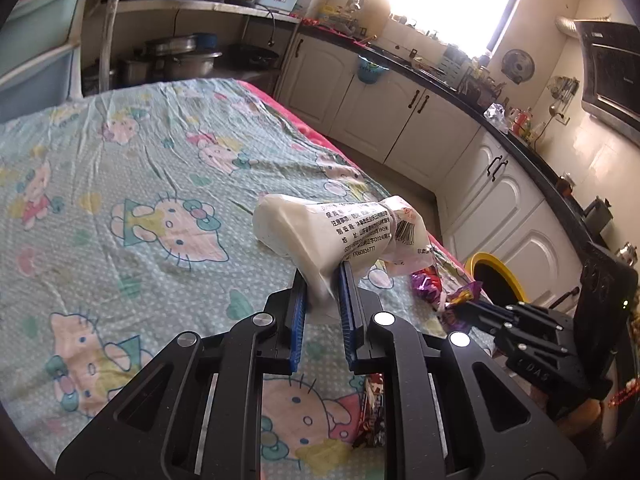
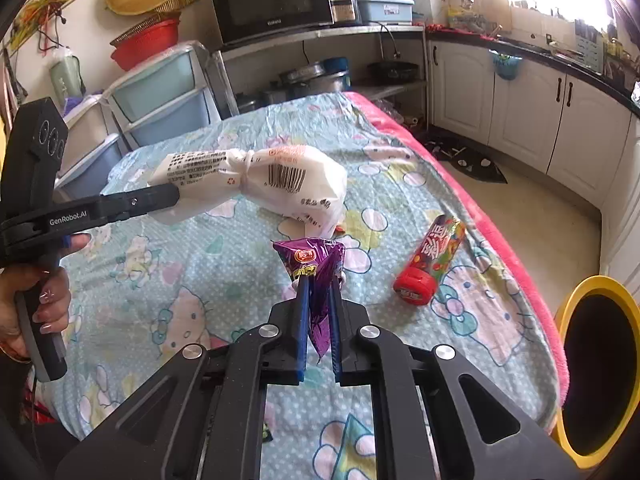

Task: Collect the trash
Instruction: 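Carry the white bag and purple wrapper over the yellow-rimmed bin with both grippers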

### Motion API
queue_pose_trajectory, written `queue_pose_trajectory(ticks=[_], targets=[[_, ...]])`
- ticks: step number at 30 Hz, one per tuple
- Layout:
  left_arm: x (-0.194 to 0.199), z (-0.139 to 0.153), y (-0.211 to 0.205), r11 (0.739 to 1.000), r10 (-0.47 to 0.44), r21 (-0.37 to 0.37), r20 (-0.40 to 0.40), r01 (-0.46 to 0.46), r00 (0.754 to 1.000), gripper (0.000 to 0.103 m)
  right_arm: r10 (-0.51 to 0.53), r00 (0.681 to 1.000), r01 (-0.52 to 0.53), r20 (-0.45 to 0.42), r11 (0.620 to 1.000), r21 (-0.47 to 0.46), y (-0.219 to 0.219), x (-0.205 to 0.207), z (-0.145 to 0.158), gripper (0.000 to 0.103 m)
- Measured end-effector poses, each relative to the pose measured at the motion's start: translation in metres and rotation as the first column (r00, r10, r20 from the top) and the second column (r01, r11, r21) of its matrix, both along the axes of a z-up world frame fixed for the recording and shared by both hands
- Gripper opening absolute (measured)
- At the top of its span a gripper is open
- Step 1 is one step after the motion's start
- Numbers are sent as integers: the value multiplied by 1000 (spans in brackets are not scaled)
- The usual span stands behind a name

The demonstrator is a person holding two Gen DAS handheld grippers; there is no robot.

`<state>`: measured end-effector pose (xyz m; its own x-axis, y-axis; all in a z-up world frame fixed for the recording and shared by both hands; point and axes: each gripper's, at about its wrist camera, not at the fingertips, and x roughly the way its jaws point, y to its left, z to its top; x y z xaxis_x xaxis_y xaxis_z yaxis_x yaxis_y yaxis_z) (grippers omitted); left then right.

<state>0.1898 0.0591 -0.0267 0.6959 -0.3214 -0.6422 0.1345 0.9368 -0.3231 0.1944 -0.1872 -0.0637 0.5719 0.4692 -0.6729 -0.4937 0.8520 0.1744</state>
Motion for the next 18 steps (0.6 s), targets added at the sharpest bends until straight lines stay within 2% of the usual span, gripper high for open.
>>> queue_pose_trajectory(ticks=[10,18], targets=[[-16,24,-16,999,-26,31,47,25,999,11,-35,998,34,56,999,31,-18,-22,25,9],[-20,43,-45,996,-85,41,90,81,992,11,-106,990,101,91,993,64,-49,-36,42,8]])
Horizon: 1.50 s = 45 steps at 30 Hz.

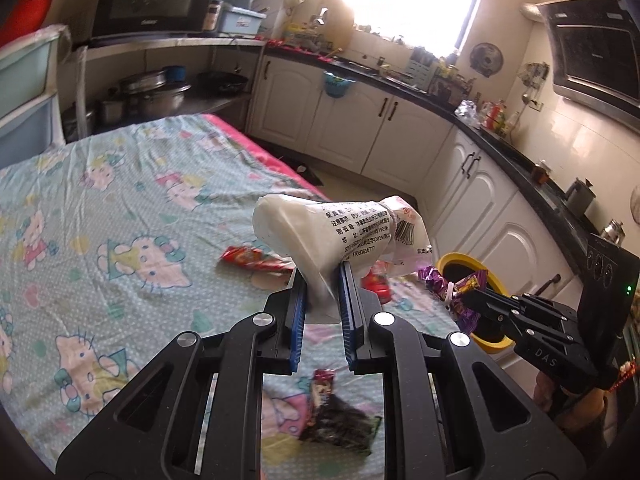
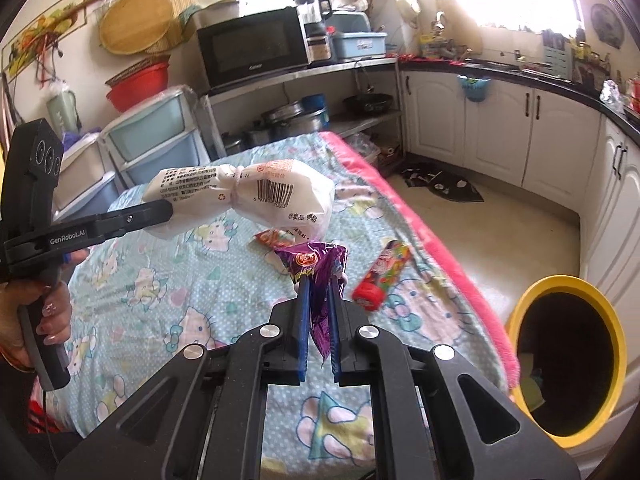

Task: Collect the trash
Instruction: 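Carry the white bag and purple wrapper over the yellow-rimmed bin with both grippers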

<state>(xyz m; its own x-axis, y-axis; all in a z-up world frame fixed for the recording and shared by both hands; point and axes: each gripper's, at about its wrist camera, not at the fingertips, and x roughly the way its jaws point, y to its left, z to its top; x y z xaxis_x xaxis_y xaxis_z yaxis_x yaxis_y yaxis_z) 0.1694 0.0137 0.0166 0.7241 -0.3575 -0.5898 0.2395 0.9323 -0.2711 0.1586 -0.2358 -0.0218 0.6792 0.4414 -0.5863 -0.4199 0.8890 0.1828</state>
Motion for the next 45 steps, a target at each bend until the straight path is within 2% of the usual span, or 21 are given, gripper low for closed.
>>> queue_pose_trajectory(ticks=[11,21,31,38,45], targets=[[1,24,-44,997,-77,25,59,76,995,11,-119,992,117,46,992,39,-48,-11,23,8],[13,39,-88,988,-151,27,90,149,984,11,-239,966,235,95,971,54,-95,-26,40,8],[25,47,-142,973,-232,34,104,230,967,11,-383,912,376,146,924,75,-148,-44,56,8],[27,48,-177,959,-285,36,108,283,952,11,-477,860,469,182,879,91,-184,-56,65,8],[33,42,-217,942,-335,64,97,330,937,11,-569,801,559,186,822,108,-218,-65,60,8]])
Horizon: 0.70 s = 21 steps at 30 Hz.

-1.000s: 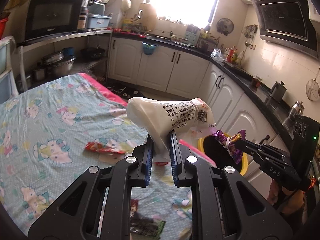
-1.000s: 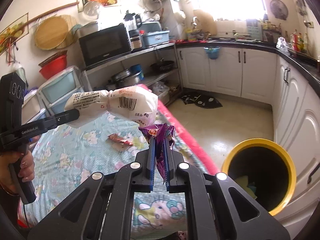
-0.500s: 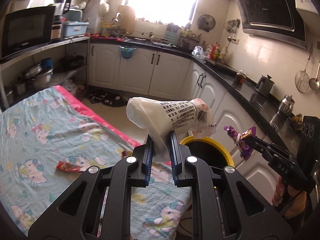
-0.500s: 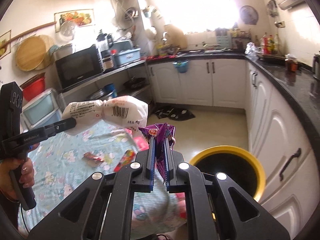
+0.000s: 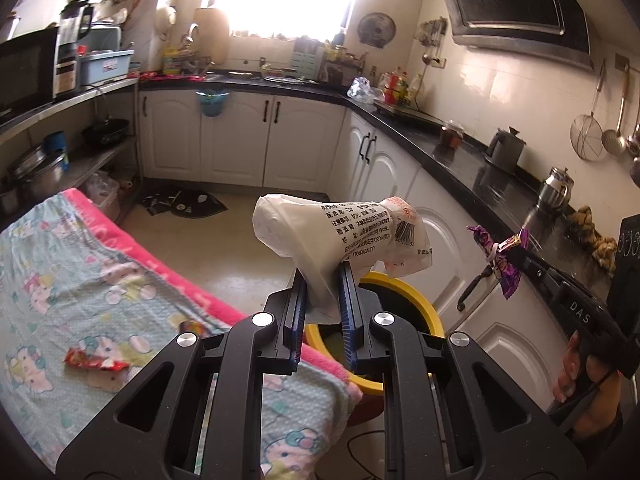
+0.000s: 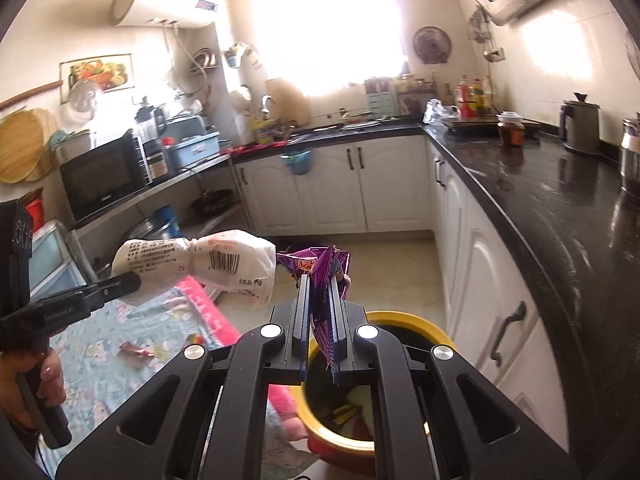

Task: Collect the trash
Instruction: 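Carry the white bag and purple wrapper over the yellow-rimmed bin with both grippers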

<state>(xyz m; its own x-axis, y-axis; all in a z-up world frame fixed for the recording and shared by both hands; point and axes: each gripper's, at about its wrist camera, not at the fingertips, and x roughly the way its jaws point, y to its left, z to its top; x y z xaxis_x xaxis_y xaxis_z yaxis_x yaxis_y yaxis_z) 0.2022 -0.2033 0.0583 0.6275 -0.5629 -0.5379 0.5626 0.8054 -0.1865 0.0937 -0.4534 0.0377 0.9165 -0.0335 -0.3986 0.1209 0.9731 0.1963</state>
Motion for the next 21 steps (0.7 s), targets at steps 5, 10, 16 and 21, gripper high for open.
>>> queue_pose_trajectory(ticks=[5,10,16,21], targets=[[4,-12,-28,999,-38,27,-14,38,999,11,-66,998,66,-19,998,-12,-17,-1,-11,8],[12,-32,-55,996,-56,70,-39,58,998,11,-102,992,102,-68,995,4,-33,6,-32,8],[22,-60,-76,991,-72,102,-87,81,994,11,-107,986,110,-126,994,16,-41,19,-55,8],[32,-83,-92,986,-78,135,-127,95,989,11,-109,978,116,-175,993,29,-46,27,-77,8]])
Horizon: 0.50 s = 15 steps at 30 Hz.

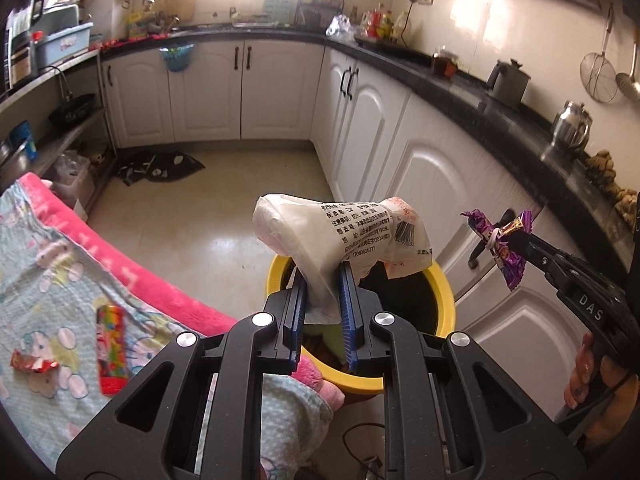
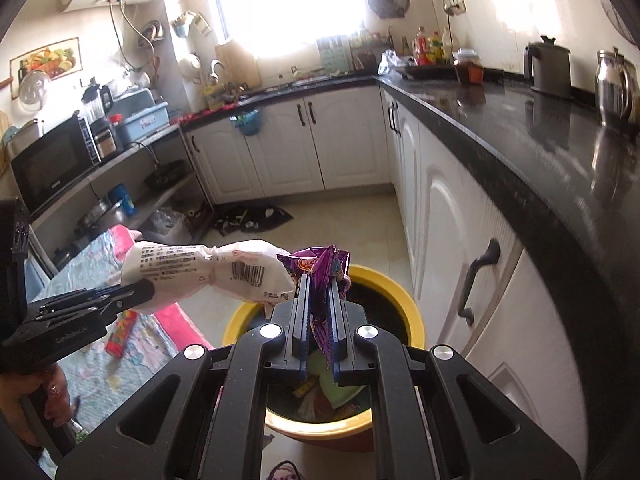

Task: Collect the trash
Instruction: 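Carry the white bag and purple wrapper over the yellow-rimmed bin with both grippers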

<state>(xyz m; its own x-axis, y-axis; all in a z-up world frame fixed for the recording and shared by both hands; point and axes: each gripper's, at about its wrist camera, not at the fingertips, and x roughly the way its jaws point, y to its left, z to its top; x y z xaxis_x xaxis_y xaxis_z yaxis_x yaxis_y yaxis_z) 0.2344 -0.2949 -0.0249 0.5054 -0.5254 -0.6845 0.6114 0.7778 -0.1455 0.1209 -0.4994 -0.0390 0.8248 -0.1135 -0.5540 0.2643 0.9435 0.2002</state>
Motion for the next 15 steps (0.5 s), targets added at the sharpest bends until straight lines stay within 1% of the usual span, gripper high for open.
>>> queue_pose_trajectory(ticks=[7,10,15], targets=[[13,-28,-14,999,-10,39,-50,12,999,11,10,997,-8,-77,1000,26,-4,15,-31,8],[14,-37,-19,998,-17,56,-61,21,998,11,7,994,-3,-110,999,35,-5,20,-44,8],[18,-49,-26,997,-22,75,-83,28,996,11,9,990,-3,-138,999,40,-6,26,-55,8]])
